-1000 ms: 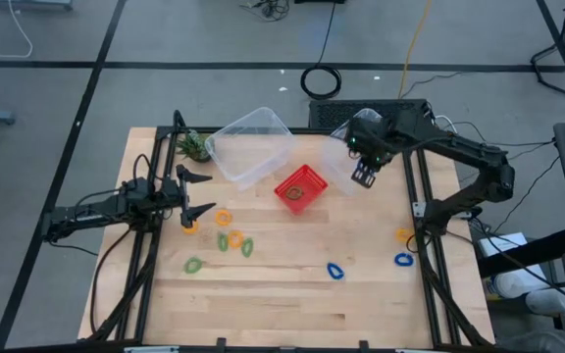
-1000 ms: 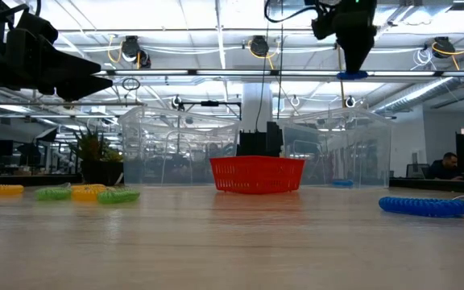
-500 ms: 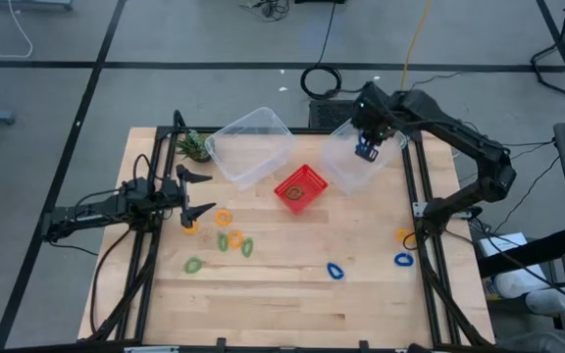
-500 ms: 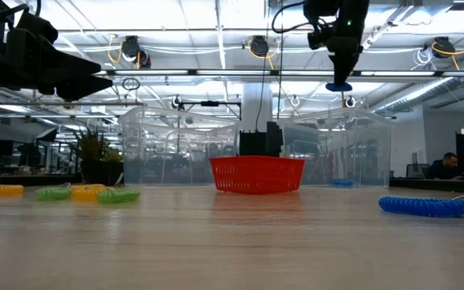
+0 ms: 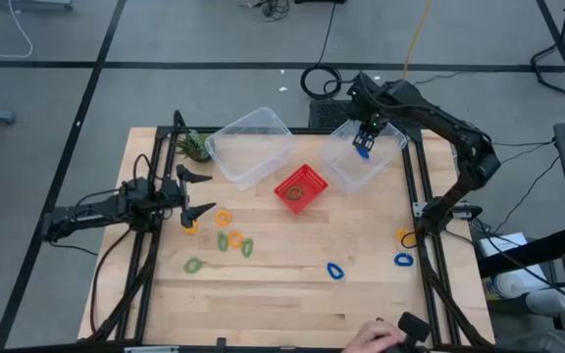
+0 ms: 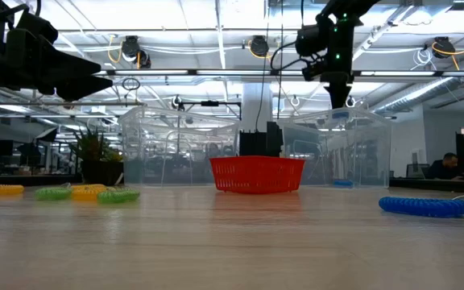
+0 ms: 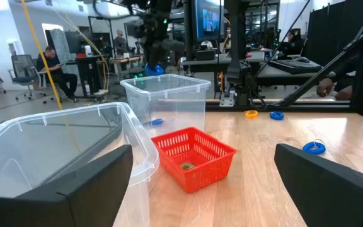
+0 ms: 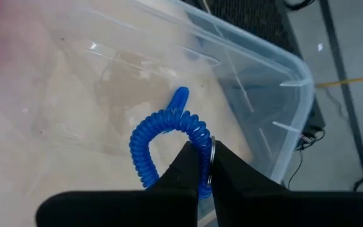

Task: Sort spring keychains
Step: Put the blue spring keychain into the right transparent bin

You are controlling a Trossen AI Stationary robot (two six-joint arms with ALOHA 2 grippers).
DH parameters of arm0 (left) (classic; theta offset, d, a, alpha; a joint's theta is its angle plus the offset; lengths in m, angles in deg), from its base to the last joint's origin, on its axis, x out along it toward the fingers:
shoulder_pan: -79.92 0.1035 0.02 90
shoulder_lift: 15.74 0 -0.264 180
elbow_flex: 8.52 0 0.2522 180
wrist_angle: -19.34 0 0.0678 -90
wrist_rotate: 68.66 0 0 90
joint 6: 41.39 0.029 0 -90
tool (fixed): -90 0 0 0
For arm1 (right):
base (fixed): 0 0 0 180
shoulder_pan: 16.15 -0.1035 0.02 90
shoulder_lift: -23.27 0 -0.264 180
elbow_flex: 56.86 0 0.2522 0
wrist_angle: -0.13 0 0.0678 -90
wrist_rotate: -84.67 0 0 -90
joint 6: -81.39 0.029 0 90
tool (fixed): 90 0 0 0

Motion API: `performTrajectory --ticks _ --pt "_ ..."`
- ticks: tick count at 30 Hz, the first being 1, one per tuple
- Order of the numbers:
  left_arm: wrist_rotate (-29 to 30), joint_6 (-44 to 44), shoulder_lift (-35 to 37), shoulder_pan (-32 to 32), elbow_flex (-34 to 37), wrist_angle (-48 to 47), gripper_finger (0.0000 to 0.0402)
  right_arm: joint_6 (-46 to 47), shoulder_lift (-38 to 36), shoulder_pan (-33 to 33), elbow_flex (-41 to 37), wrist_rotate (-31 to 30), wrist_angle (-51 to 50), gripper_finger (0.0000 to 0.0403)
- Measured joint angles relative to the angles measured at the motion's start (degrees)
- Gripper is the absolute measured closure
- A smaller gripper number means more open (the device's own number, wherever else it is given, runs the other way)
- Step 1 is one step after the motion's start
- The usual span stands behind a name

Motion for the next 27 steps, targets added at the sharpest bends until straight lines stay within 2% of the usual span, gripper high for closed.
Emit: performTrajectory --ticks 12,19,27 --pt "0.0 0.0 0.0 0.0 0.0 0.0 0.0007 1.5 1.3 2.1 -11.3 0.3 11.4 0.0399" --pt "0.0 0.0 0.0 0.0 0.0 0.0 0.0007 1.7 1.3 2.1 -18.0 3.0 17.8 0.0399" --pt "0.0 0.0 0.0 0.0 0.0 0.0 0.0007 4.1 1.3 0.9 -23.1 3.0 23.0 0.0399"
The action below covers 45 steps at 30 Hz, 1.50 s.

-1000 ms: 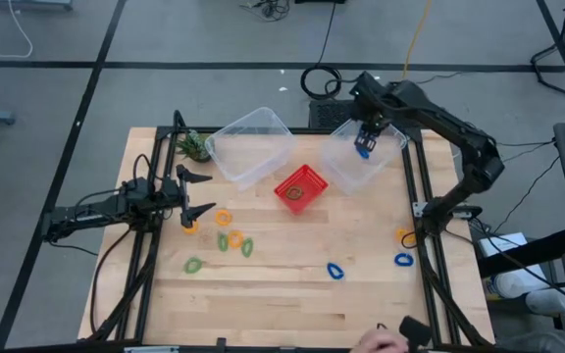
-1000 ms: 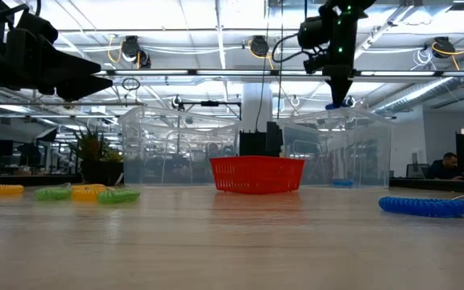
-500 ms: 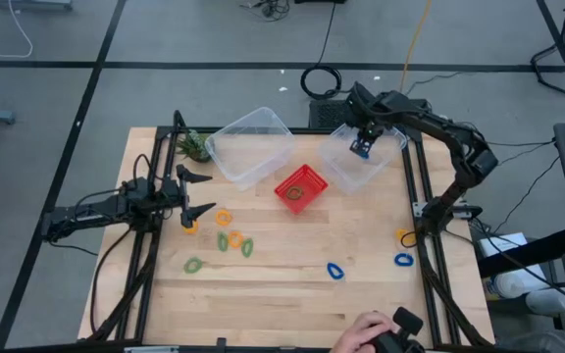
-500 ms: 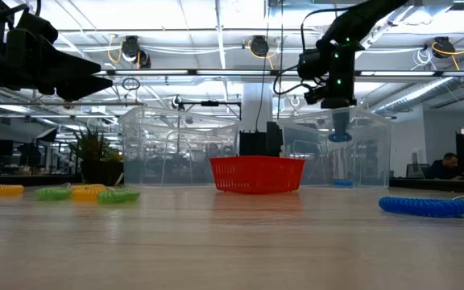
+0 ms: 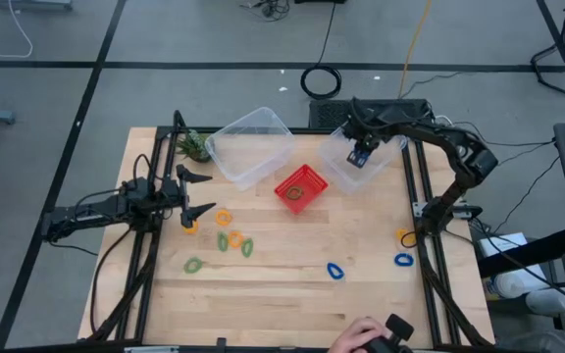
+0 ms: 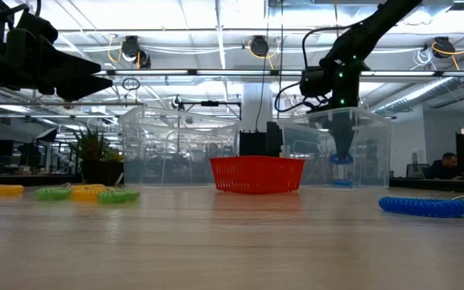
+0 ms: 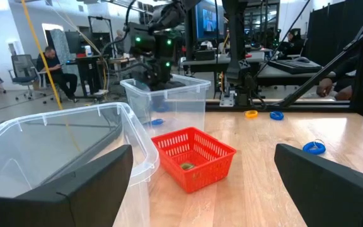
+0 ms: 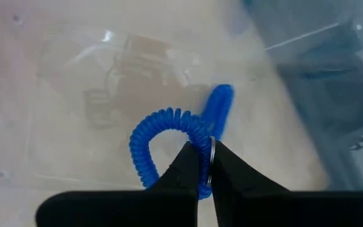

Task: Sort spring keychains
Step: Put the blue spring keychain into the right transparent bin

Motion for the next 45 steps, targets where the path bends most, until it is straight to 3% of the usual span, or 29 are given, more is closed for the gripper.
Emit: performTrajectory --ticks 12,22,25,36,45 --pt "0.0 0.0 0.0 0.0 0.0 0.0 0.0007 5.4 2.5 -2.0 -1.9 0.3 2.2 0.0399" --pt "0.0 0.0 0.0 0.0 0.0 0.0 0.0007 7.0 6.8 -2.7 -1.9 4.5 3.1 0.0395" --pt "0.0 0.0 0.0 0.0 0.0 0.0 0.0007 8.2 6.5 -2.7 -1.9 3.9 3.4 0.0372" --pt "0.0 0.0 0.0 0.0 0.0 0.0 0.0007 8.4 0.7 -3.5 -1.9 0.8 3.4 0.0225" --pt "0.0 0.0 0.0 0.0 0.0 0.0 0.0007 8.4 -7.3 -6.1 -1.9 -2.9 1.9 0.0171"
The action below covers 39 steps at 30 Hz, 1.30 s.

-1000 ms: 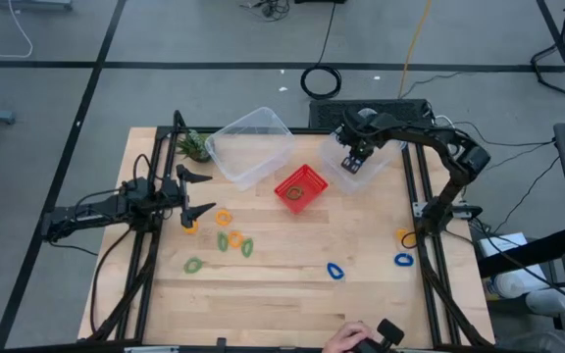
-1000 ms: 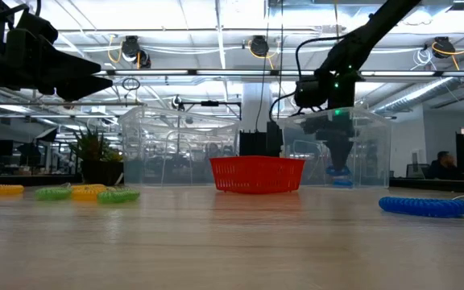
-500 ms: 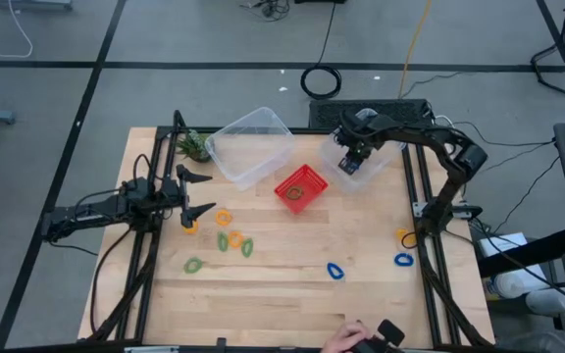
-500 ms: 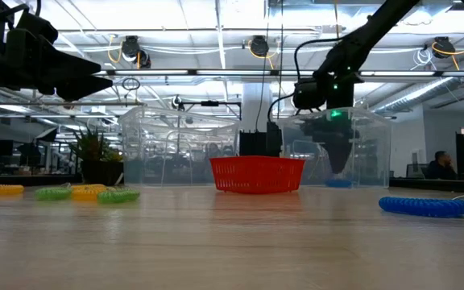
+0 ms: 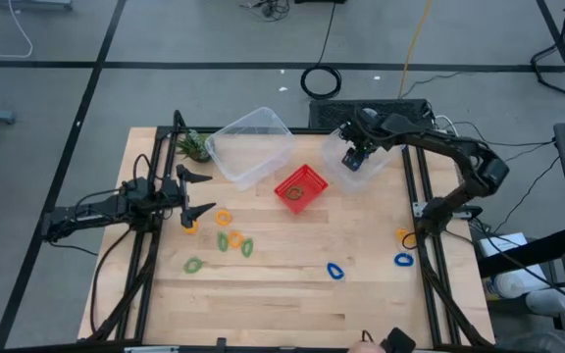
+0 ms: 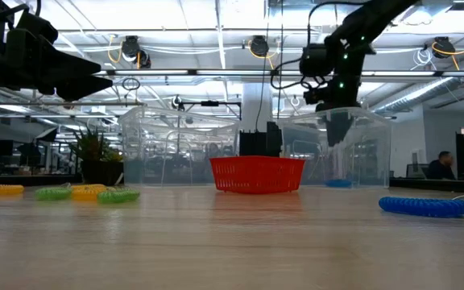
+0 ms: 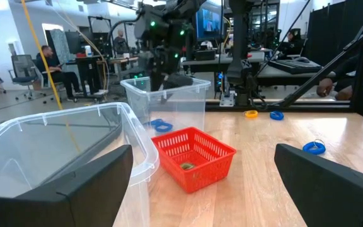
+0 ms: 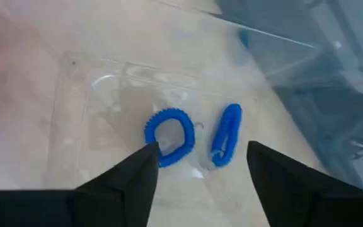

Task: Sort spring keychains
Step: Put the blue spring keychain into the right transparent bin

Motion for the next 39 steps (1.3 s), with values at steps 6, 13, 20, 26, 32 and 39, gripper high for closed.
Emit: performTrajectory --ticks 6,13,20,26,32,39 --pt "0.0 0.0 0.0 0.0 0.0 0.0 0.0007 0.4 -4.8 -2.0 0.0 0.0 -3.4 0.0126" --pt "0.0 0.0 0.0 0.0 0.0 0.0 0.0007 1.1 -9.5 -4.6 0.0 -0.2 -5.1 0.0038" --pt "0.0 0.0 0.0 0.0 0.0 0.0 0.0007 1.1 -15.3 -9.7 0.0 -0.5 -5.8 0.0009" --pt "0.0 0.0 0.0 0.0 0.0 0.0 0.0007 6.6 -20.7 -17.2 0.0 -0.6 -13.5 0.0006" --pt "0.0 0.0 0.0 0.0 0.0 0.0 0.0007 17.8 -25.1 -25.6 0.0 -0.3 -22.9 0.0007" --pt "0.0 0.0 0.0 0.0 0.0 0.0 0.0007 33.3 -27.3 -37.3 0.0 -0.1 -30.2 0.0007"
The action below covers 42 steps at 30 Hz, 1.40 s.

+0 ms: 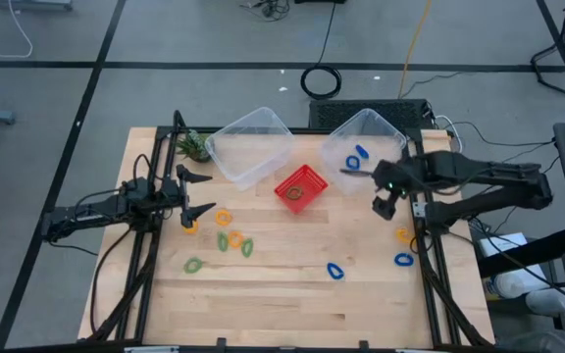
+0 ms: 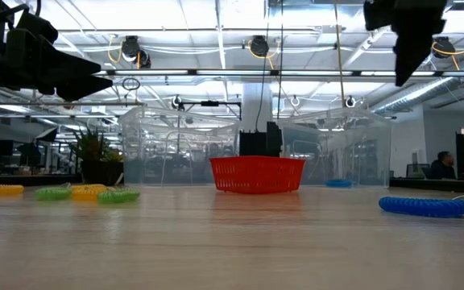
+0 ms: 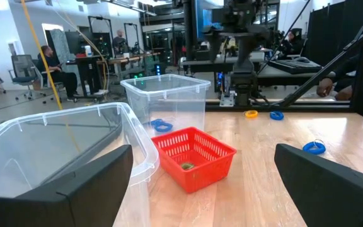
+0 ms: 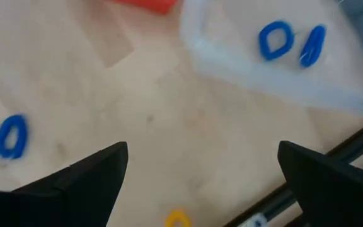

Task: Sort spring keychains
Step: Put the blue spring keychain into the right transparent bin

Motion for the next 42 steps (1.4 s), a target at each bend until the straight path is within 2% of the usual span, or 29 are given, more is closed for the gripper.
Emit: performTrajectory --ticks 7,14,21,28,33,42 --pt "0.0 0.0 0.0 0.0 0.0 0.0 0.0007 14.3 0.7 -15.6 0.0 0.3 -1.4 0.0007" --pt "0.0 0.0 0.0 0.0 0.0 0.0 0.0007 27.1 4.5 -30.4 0.0 2.2 -1.3 0.0007" --pt "0.0 0.0 0.0 0.0 0.0 0.0 0.0007 33.2 9.5 -40.7 0.0 5.3 -1.2 0.0007" --pt "0.0 0.0 0.0 0.0 0.0 0.0 0.0007 34.8 13.3 -47.4 -1.7 10.7 -1.8 0.0007" --pt "0.0 0.0 0.0 0.0 0.0 0.0 0.0007 35.7 12.8 -49.8 -8.0 16.4 0.3 0.0007" --pt "0.0 0.0 0.0 0.0 0.0 0.0 0.0007 28.9 8.4 -51.5 -20.6 19.6 9.9 0.0007"
